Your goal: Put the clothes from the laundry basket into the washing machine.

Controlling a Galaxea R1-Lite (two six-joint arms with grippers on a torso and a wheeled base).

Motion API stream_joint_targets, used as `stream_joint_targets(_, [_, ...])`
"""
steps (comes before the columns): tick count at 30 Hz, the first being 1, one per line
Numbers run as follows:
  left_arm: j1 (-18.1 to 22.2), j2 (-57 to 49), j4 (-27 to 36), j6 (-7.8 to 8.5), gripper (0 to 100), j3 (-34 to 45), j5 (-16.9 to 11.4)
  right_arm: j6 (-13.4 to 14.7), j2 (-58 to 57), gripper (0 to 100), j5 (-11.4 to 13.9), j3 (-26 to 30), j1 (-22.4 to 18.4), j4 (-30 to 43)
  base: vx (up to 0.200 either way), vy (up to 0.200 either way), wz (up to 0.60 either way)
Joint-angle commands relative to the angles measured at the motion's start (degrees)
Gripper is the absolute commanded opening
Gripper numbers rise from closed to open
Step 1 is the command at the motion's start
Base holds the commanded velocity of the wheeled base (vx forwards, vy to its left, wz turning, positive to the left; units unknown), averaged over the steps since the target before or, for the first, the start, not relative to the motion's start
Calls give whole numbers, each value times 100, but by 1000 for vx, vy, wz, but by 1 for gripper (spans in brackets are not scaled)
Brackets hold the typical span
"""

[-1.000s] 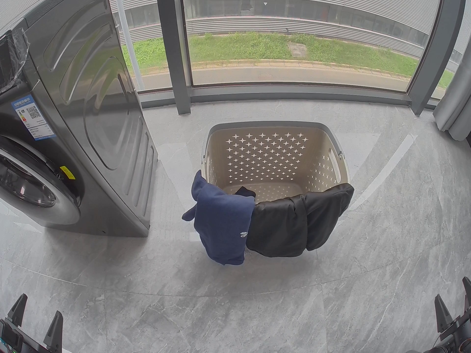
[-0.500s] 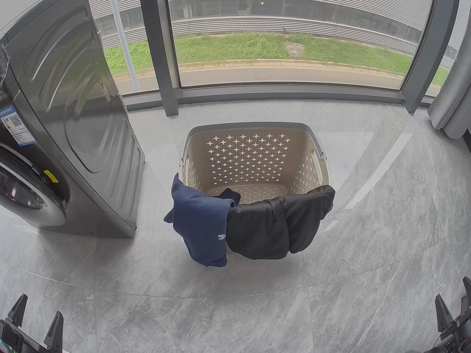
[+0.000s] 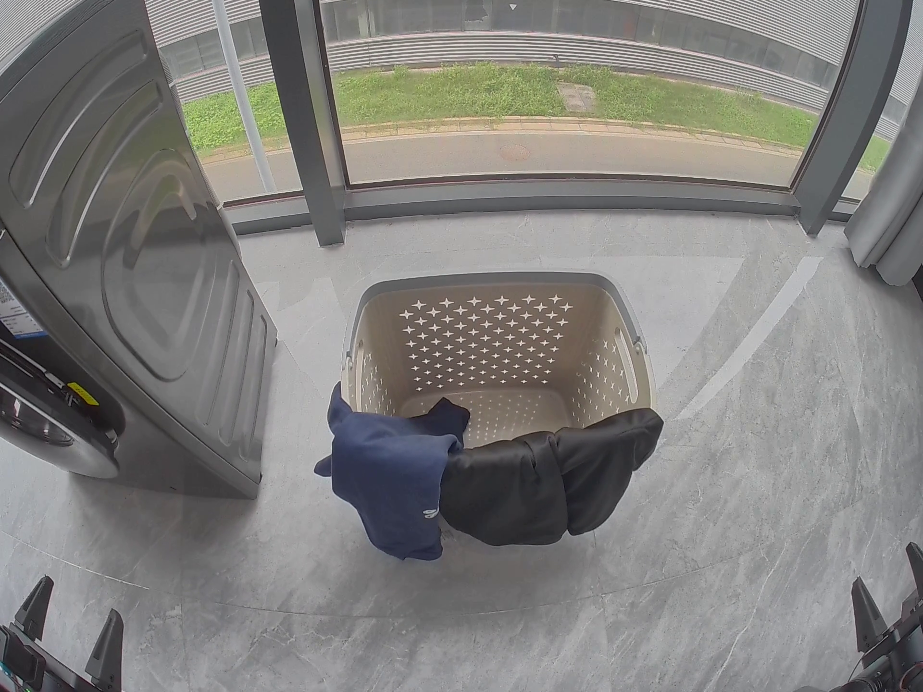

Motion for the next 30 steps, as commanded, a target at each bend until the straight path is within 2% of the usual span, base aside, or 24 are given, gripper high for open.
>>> stream_joint_targets(1, [-5,-104,-5,-4,100,92,3,-8,-96,100,4,101,-6,-2,200,0,0])
stream_joint_targets(11, [-5,-104,3,-4,100,92,3,1,-96,100,4,101,-6,-2,200,0,0])
stream_joint_targets(26, [-5,-104,3,-4,100,92,3,-8,-96,100,4,101,-6,-2,0,0,0])
stream_joint_targets(30, [-5,-104,3,-4,100,92,3,-8,-96,100,4,101,-6,-2,0,-150,0])
